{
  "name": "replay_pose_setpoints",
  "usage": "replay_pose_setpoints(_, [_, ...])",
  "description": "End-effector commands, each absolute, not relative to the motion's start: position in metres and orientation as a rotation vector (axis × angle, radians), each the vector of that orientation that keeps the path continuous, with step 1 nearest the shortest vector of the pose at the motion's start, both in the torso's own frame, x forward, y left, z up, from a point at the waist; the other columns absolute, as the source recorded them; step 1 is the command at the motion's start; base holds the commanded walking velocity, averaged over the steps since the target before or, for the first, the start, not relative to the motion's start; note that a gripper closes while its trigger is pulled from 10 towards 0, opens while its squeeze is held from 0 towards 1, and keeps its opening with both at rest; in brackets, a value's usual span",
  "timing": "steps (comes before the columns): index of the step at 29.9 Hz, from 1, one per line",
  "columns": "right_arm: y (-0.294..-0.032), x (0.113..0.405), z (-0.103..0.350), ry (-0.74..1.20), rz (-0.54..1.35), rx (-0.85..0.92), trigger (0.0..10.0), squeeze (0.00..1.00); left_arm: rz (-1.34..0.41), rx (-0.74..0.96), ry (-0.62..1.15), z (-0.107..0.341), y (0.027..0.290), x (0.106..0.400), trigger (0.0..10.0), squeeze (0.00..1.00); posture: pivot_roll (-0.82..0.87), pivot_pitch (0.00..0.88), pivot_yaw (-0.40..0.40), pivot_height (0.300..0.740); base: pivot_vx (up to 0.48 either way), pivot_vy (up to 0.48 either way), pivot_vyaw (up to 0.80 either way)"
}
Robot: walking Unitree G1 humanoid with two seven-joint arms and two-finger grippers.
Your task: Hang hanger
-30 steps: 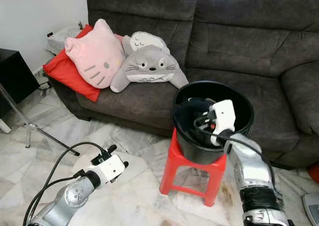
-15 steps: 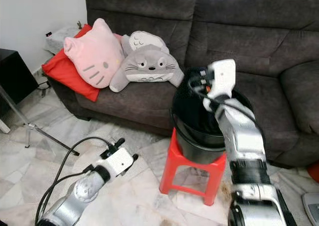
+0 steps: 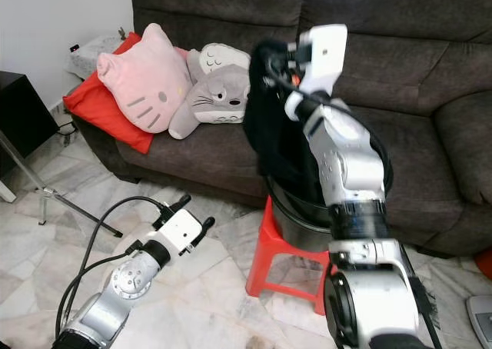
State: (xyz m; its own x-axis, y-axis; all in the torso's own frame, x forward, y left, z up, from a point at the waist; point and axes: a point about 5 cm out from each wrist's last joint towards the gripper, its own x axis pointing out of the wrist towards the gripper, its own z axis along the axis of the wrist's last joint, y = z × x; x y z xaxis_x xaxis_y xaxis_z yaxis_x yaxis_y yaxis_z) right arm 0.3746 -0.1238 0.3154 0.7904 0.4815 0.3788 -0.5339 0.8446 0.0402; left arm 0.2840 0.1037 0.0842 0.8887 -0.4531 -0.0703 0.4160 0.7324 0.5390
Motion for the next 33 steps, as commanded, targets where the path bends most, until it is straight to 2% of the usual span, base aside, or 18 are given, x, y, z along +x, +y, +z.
replay_pose_setpoints(1, [-0.118,0.367,0.346,-0.49,0.599,0.174,0.0,0.0,-0.457,0.563,-0.079,0.087,0.105,0.286,10.0,0.0,-0.06,0.0,-0.001,0.74,0.0,0.0,0.0])
replay_pose_setpoints(6, [-0.094,0.363,0.358,-0.514,0.707,0.216,0.0,0.0,-0.399,0.537,-0.085,0.091,0.111,0.291,10.0,0.0,-0.07,0.0,0.003,0.74,0.0,0.0,0.0])
replay_pose_setpoints(8, [-0.077,0.353,0.376,-0.578,0.812,0.249,0.0,0.0,-0.351,0.52,-0.089,0.094,0.118,0.294,10.0,0.0,-0.07,0.0,0.007,0.74,0.0,0.0,0.0])
replay_pose_setpoints(13, [-0.059,0.333,0.415,-0.699,0.95,0.363,0.0,0.0,-0.291,0.506,-0.087,0.096,0.126,0.298,10.0,0.0,-0.09,0.0,0.017,0.74,0.0,0.0,0.0])
replay_pose_setpoints(16, [-0.05,0.328,0.412,-0.699,0.988,0.33,0.0,0.0,-0.275,0.5,-0.088,0.097,0.128,0.299,10.0,0.0,-0.08,0.0,0.008,0.74,0.0,0.0,0.0])
replay_pose_setpoints(20, [-0.046,0.342,0.381,-0.564,0.943,0.318,0.0,0.0,-0.257,0.485,-0.091,0.098,0.129,0.298,10.0,0.0,-0.06,0.0,-0.004,0.74,0.0,0.0,0.0])
replay_pose_setpoints(23, [-0.048,0.359,0.322,-0.339,0.844,0.305,0.0,0.0,-0.246,0.458,-0.089,0.096,0.133,0.292,10.0,0.0,-0.05,0.0,-0.012,0.74,0.0,0.0,0.0])
replay_pose_setpoints(24, [-0.048,0.359,0.322,-0.339,0.844,0.305,0.0,0.0,-0.246,0.458,-0.089,0.096,0.133,0.292,10.0,0.0,-0.05,0.0,-0.012,0.74,0.0,0.0,0.0])
replay_pose_setpoints(25, [-0.052,0.362,0.29,-0.236,0.794,0.279,0.0,0.0,-0.234,0.448,-0.078,0.093,0.136,0.288,10.0,0.0,-0.04,0.0,-0.013,0.74,0.0,0.0,0.0])
replay_pose_setpoints(26, [-0.055,0.362,0.266,-0.169,0.765,0.277,0.0,0.0,-0.229,0.445,-0.07,0.091,0.138,0.286,10.0,0.0,-0.04,0.0,-0.014,0.74,0.0,0.0,0.0])
replay_pose_setpoints(31, [-0.059,0.36,0.228,-0.06,0.703,0.281,0.0,0.0,-0.223,0.452,-0.061,0.09,0.14,0.282,10.0,0.0,-0.03,0.0,-0.018,0.74,0.0,0.0,0.0])
replay_pose_setpoints(33, [-0.058,0.355,0.192,0.057,0.64,0.318,0.0,0.0,-0.216,0.456,-0.048,0.087,0.142,0.28,10.0,0.0,-0.03,0.0,-0.02,0.74,0.0,0.0,0.0])
